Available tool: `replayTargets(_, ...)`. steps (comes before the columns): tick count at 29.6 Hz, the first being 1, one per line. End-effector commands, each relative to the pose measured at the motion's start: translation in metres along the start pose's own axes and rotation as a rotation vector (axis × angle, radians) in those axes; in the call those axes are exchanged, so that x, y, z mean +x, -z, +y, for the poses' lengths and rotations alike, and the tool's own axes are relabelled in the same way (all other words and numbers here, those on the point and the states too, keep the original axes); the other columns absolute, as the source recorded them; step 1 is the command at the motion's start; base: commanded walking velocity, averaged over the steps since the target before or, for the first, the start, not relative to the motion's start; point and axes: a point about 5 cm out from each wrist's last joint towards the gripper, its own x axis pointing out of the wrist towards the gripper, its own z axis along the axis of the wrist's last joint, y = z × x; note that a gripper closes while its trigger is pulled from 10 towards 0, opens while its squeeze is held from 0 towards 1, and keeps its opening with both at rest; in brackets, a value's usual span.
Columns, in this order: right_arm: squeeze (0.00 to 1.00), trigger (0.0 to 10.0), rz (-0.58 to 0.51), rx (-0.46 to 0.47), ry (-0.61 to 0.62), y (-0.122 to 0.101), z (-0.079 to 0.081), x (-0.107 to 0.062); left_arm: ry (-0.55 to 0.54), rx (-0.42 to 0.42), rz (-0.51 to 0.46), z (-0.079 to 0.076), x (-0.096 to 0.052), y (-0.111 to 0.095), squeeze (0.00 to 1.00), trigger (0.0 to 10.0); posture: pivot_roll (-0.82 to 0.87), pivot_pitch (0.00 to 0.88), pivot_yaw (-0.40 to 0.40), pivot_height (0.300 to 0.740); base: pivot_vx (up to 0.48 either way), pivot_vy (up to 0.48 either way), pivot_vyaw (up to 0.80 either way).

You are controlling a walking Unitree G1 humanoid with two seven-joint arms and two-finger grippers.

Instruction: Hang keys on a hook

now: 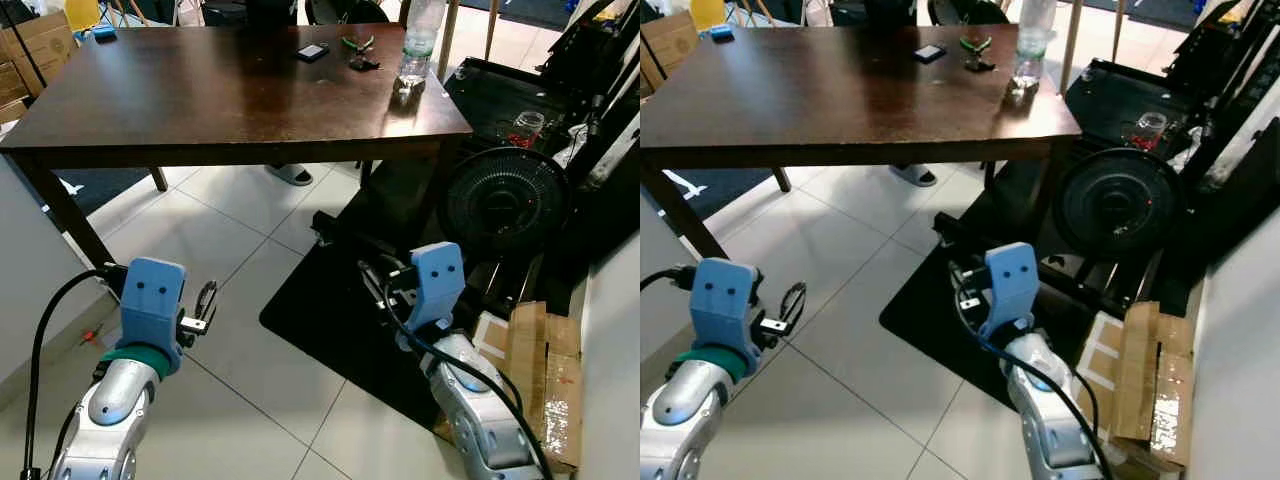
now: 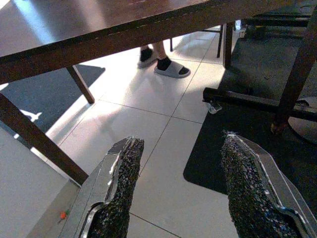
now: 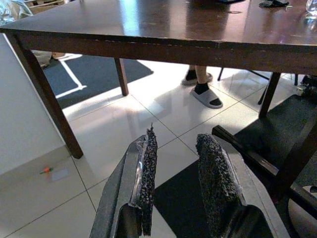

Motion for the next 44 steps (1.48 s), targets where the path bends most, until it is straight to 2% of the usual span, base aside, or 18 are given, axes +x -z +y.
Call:
replayTargets(1,0.00,10.0,0.008,0.004,-0.001,0.0022,-0.0002,-0.0012,-0.002,0.005,0.040,0.0017,-0.0017,0.0077,0.00,10.0,-0.09,0.046,0.078,0.740,0.000,0.000,0.00)
replayTargets(32,0.00,10.0,0.010,0.003,0.007,0.0024,-0.0026,-0.0006,-0.009,0.011,0.039,0.0026,-0.0007,0.0076,0.00,10.0,-0.09,0.046,0.080,0.740,0.000,0.000,0.00)
replayTargets(44,0.00,10.0,0.001,0.012,0.008,0.0025,0.0014,0.0016,-0.007,0.022,0.049,0.0066,-0.0008,0.0103,0.00,10.0,-0.11,0.025,0.112,0.740,0.000,0.000,0.00)
